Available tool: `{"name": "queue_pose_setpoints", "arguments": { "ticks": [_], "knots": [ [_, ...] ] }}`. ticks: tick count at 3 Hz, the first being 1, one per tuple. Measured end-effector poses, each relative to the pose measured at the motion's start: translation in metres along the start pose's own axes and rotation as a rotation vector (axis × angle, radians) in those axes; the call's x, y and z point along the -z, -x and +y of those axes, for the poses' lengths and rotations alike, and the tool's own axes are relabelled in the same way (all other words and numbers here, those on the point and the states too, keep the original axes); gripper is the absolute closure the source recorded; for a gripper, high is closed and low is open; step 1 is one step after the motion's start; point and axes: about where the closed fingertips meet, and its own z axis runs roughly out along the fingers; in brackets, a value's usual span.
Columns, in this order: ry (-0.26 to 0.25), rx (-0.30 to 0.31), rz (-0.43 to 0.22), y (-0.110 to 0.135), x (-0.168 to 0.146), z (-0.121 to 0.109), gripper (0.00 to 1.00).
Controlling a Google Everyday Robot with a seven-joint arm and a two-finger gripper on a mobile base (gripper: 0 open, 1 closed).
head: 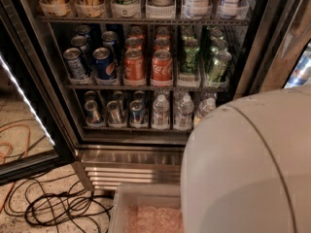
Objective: Pick water bottle from bottom shelf of fridge
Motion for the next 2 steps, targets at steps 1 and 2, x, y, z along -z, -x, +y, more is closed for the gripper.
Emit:
{"name": "queue_pose_setpoints", "arguments": {
  "ticks": [1, 2],
  "knots": [
    [0.0, 0.0, 0.0, 0.0, 0.0, 0.0, 1.0],
    [0.026, -0.045, 0.065, -0.014, 0.014, 0.008, 1.0]
  ]
}}
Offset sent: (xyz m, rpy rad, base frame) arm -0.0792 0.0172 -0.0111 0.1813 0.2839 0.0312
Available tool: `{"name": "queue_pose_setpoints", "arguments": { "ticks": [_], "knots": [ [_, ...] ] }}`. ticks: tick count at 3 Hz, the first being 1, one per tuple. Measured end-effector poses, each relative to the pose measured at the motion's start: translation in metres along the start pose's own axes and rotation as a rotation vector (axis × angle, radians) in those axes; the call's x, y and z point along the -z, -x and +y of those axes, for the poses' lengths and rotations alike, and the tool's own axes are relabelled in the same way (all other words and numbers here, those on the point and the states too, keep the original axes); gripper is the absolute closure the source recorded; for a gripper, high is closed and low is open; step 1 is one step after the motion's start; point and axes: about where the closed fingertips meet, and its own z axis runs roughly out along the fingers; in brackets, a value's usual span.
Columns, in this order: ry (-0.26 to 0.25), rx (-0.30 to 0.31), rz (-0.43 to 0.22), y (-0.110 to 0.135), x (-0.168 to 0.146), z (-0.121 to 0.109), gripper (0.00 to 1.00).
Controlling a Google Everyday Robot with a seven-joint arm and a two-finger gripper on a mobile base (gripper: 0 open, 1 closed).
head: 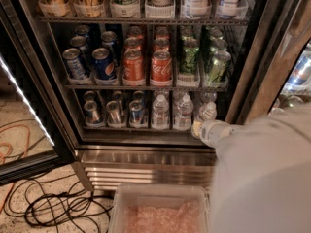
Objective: Pick water bottle from bottom shelf of fridge
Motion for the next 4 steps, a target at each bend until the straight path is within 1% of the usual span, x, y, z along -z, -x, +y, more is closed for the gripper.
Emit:
{"name": "queue_pose_setpoints", "arguments": {
  "ticks": [1, 2, 3, 4],
  "knots": [
    [0.058, -0.056, 0.139, -0.042, 0.034, 0.02, 1.0],
    [0.133, -0.072, 0.289, -0.112, 0.057, 0.054, 1.0],
    [0.133, -0.072, 0.289, -0.112, 0.057, 0.054, 1.0],
    [0.173, -0.107, 0.37, -0.151, 0.06, 0.08, 1.0]
  ]
}}
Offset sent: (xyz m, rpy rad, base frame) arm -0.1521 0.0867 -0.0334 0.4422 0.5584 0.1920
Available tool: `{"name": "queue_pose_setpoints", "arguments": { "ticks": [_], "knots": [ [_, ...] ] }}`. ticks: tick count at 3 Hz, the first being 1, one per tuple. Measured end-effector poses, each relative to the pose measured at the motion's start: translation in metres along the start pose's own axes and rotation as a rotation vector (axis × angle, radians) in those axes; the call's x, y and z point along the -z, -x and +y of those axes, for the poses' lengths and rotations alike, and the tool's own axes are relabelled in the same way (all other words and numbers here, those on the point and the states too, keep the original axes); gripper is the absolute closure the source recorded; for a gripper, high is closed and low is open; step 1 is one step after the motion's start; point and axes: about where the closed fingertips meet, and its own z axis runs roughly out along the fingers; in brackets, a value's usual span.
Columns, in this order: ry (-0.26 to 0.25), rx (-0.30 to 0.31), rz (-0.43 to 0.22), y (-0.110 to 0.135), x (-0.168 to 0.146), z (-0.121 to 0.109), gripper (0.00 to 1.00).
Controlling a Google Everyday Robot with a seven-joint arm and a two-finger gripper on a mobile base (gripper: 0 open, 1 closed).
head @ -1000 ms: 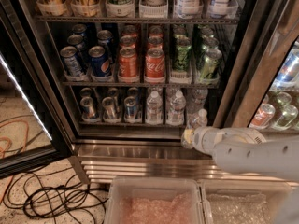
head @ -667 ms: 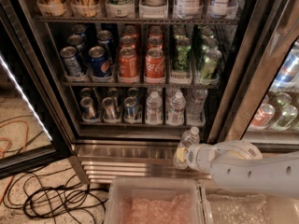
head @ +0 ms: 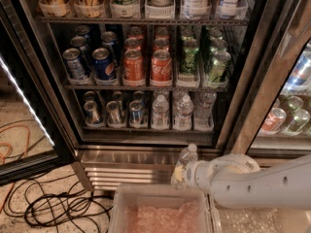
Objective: Pick water bottle from bottom shelf of fridge
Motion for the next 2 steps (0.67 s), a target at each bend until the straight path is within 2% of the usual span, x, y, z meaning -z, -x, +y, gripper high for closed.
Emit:
{"name": "queue_pose_setpoints", "arguments": {
  "ticks": [1, 2],
  "knots": [
    [0.072, -0.045, 0.15, -0.071, -0.02, 0.033, 1.0],
    [0.148, -0.061, 0.284, -0.128, -0.026, 0.061, 1.0]
  ]
}}
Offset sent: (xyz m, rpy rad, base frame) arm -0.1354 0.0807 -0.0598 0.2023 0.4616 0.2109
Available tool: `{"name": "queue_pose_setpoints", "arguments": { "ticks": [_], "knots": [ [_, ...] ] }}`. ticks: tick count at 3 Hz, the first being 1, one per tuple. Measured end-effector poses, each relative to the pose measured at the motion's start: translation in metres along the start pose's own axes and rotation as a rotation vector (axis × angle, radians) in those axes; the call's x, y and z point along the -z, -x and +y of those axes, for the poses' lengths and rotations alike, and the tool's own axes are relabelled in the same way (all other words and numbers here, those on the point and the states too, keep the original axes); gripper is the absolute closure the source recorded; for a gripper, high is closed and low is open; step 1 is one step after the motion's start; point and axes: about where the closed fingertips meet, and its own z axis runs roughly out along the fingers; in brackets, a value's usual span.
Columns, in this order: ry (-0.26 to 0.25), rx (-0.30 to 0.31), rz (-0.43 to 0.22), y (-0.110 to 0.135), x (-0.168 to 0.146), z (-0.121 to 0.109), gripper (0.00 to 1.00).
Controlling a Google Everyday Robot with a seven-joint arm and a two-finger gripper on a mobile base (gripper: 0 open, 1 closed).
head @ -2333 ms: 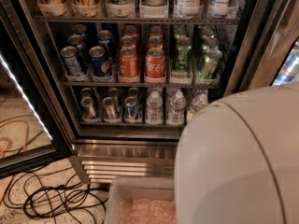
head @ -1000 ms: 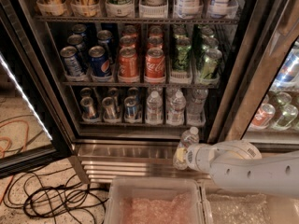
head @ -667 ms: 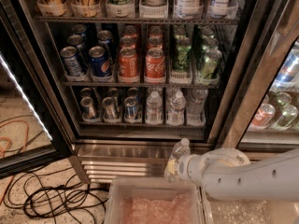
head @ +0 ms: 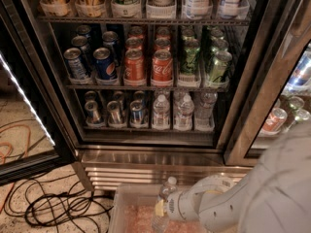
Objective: Pick water bottle from bottom shelf of fridge
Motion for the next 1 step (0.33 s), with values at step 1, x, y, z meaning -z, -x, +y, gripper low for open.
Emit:
{"name": "queue_pose_setpoints", "arguments": {
  "ticks": [1],
  "knots": [
    [0.007, -0.011, 0.003, 0.0002, 0.0012, 0.0023, 1.0]
  ]
}}
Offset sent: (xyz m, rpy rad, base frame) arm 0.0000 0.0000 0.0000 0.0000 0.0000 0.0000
